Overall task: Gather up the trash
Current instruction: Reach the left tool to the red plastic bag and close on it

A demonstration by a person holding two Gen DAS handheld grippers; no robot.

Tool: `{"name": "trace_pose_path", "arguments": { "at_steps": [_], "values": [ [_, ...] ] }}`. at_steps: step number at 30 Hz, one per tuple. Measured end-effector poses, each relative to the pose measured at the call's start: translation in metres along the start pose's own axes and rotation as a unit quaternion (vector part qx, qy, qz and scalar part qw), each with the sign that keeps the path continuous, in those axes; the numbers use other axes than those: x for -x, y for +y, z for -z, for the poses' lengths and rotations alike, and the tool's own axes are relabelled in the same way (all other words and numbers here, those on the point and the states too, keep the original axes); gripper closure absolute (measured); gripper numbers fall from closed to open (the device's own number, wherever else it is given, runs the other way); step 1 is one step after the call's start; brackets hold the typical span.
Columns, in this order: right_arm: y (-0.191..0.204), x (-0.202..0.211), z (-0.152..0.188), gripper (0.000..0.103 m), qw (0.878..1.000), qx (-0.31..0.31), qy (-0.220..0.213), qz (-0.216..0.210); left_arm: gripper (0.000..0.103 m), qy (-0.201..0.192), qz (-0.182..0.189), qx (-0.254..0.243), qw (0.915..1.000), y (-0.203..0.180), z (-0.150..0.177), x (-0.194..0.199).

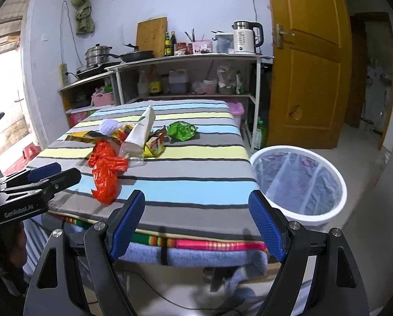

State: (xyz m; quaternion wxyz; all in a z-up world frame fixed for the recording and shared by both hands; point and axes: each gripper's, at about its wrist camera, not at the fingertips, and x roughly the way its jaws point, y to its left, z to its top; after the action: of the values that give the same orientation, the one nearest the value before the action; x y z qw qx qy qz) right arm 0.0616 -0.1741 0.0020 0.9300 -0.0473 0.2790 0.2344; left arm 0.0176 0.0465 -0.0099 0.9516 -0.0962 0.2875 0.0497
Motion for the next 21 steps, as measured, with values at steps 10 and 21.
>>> {"name": "trace_pose_path", "arguments": {
  "at_steps": [10, 21],
  "values": [
    [-0.001, -0.019, -0.008, 0.022, 1.0, 0.009, 0.008, 0.005, 0.032, 0.044, 0.018, 0.029, 0.9985, 0.003, -0.003, -0.046],
    [0.008, -0.043, -0.024, 0.022, 0.999, 0.021, 0.01, -0.023, 0.063, 0.065, 0.032, 0.041, 0.9965, 0.007, 0.001, -0.054]
  ]
}}
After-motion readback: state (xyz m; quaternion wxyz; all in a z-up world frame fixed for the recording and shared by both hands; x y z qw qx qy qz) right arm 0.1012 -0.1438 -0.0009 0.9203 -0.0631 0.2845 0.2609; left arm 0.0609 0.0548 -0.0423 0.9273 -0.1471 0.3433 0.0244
